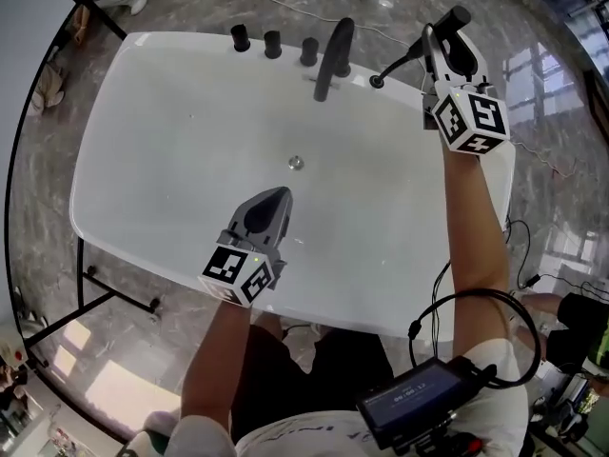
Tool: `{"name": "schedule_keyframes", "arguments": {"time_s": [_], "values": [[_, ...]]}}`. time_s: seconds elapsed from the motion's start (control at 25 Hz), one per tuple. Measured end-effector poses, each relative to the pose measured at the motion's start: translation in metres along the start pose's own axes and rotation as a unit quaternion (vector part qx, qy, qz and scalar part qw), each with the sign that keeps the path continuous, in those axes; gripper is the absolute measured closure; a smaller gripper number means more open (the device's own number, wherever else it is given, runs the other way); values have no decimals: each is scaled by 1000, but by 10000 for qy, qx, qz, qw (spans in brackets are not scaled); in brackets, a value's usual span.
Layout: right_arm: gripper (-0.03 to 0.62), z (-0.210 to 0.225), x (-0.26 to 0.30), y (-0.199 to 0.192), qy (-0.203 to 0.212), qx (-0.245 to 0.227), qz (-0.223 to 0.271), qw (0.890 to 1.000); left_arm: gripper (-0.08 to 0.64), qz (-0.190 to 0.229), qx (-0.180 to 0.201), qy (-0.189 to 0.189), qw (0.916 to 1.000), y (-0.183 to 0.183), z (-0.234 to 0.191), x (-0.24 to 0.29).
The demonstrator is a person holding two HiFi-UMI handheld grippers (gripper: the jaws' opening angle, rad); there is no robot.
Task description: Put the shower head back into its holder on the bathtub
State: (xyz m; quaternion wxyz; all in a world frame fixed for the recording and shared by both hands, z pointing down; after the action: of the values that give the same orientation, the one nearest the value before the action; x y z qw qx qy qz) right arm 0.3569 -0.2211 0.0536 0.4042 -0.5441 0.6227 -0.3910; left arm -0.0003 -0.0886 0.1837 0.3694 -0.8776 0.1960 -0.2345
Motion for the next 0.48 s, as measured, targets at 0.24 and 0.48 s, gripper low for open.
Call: {"name": "schedule_keyframes", "arguments": {"time_s": [0.24, 0.48], "values": [[457, -7, 19, -65, -5, 442, -319, 9985, 546, -177, -55, 52, 9998, -25, -20, 8], [457, -11, 31, -123, -147, 771, -646, 9948, 546, -296, -218, 83, 9993, -43, -38, 10]]}}
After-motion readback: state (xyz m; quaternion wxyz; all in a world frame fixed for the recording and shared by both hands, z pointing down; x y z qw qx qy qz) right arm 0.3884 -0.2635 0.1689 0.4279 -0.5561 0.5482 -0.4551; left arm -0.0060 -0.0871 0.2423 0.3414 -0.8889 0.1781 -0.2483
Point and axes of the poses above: the fingertips, and each gripper's own axes: x forward along the fingers, z to its right, y out of its top, the point moved 8 cm from there along -x, backward along the fingers, and after that the axes turned 12 degrees about -x, right-handed, at the moved point
